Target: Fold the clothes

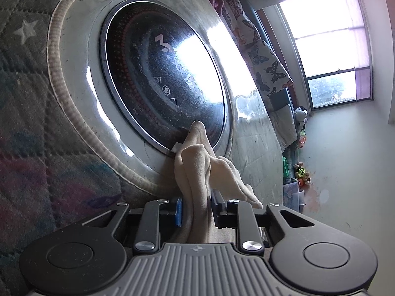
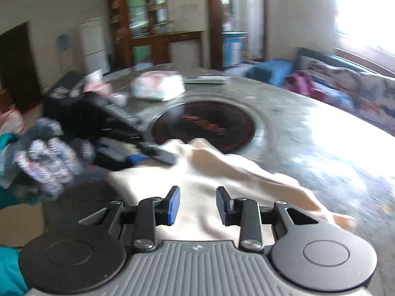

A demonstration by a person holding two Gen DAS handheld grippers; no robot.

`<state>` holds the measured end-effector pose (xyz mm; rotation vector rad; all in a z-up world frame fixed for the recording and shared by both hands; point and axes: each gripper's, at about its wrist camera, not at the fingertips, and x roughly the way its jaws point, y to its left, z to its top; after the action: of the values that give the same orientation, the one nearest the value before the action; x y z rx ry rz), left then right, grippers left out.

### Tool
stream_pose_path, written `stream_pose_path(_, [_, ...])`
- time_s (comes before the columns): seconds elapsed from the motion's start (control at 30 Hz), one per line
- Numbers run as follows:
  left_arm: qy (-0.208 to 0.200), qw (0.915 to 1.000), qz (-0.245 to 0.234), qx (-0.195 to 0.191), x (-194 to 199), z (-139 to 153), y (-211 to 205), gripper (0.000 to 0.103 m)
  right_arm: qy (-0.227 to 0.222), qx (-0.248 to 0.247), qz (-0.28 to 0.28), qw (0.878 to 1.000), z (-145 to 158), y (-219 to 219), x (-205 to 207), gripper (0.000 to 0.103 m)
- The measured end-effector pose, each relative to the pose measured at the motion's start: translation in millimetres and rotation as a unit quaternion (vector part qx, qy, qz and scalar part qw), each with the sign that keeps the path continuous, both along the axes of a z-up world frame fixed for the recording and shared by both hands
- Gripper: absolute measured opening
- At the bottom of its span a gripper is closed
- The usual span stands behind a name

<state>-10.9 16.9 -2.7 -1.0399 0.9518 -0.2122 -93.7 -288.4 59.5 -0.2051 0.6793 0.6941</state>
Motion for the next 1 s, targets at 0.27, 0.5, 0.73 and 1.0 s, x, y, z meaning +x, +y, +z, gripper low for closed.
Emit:
stream_pose_path(0.27, [-0.005,0.9999,-0.008,0.012,4.5,2.3,-6.6,0.024,0.011,-0.005,-0.147,0.989,-18.4,-61.1,21.4,0.040])
stream_pose_path(0.5, [-0.011,0.9994,-0.015,0.029,9.1,5.1,-10.9,0.024,0.040,0.025,-0.214,0.976,-38.4,-100.1,41.1,0.049])
stream_pose_path(0.73, [-0.015,0.9988,-0.022,0.042,11.5,7.3,-14.4,0.024,0.052,0.059,-0.254,0.964,-53.3,-115.7,49.7,0.053])
stream_pose_path(1.0, [-0.028,0.9957,-0.034,0.081,16.2,14.9,-24.9,0.024,0.064,0.099,-0.250,0.961,-54.8,-116.0,49.1,0.026])
